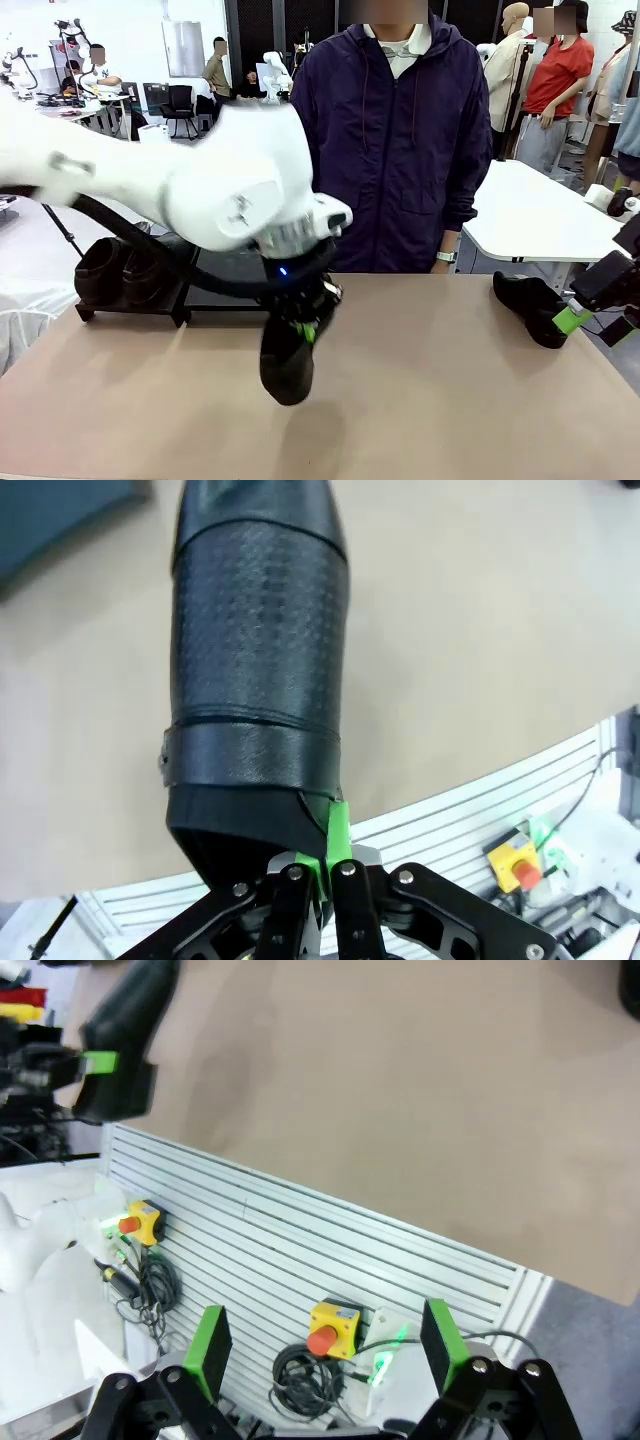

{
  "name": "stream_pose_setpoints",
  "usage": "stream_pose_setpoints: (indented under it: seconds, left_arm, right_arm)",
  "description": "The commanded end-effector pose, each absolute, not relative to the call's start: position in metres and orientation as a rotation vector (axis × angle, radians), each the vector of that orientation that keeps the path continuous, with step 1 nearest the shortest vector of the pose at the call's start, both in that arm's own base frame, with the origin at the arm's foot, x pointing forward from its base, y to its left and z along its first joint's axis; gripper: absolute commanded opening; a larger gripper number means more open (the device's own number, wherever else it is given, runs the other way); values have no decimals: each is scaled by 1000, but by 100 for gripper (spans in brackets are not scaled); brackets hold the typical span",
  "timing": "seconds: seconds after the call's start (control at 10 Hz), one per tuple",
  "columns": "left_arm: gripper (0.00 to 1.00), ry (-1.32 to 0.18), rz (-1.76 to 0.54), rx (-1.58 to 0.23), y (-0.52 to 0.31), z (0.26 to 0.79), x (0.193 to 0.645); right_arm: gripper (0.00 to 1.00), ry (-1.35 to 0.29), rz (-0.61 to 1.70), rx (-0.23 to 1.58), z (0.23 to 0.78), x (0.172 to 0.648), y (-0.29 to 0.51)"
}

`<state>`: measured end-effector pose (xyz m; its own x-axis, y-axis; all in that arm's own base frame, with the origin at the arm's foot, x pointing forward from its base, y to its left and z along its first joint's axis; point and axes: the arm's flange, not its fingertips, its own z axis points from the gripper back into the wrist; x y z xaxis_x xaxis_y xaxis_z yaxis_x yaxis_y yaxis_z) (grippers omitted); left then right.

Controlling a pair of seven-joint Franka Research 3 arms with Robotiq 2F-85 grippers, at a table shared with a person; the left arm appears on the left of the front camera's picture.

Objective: Organize the shoes by placing them on the stand.
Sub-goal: Place the Shoe from the middle of the table onto the Shoes Stand.

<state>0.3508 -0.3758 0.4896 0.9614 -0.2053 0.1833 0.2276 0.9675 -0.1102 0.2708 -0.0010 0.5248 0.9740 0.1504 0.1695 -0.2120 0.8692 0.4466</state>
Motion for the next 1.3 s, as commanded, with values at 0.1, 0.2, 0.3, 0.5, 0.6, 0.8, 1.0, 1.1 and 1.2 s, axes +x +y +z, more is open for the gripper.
stream_pose_setpoints:
  seconds: [0.1,0.2,0.3,0.5,0.6,0.8,1.0,1.1,1.2]
  left_arm:
    - [0,-327,-160,-53,-327,540,292]
    - [0,-383,-60,-1,-314,543,275]
    - [0,-370,12,89,-302,542,262]
    - [0,-350,-89,-10,-310,551,274]
    - [0,-350,-89,-10,-310,551,274]
    - [0,-350,-89,-10,-310,551,274]
    - [0,-348,-103,20,-293,545,292]
    - [0,-393,-59,56,-274,549,320]
    - [0,-452,-109,66,-256,547,351]
  right_arm:
    - [100,-132,196,491,525,271,-2]
    - [100,-132,196,491,525,271,-2]
    - [100,-132,196,491,525,271,-2]
    - [100,-132,196,491,525,271,-2]
    - [100,-132,196,491,525,271,-2]
    - [100,-132,196,491,525,271,-2]
    - [100,-132,196,491,525,271,-2]
    - [100,-132,196,491,525,271,-2]
    - [100,-132,196,491,525,271,-2]
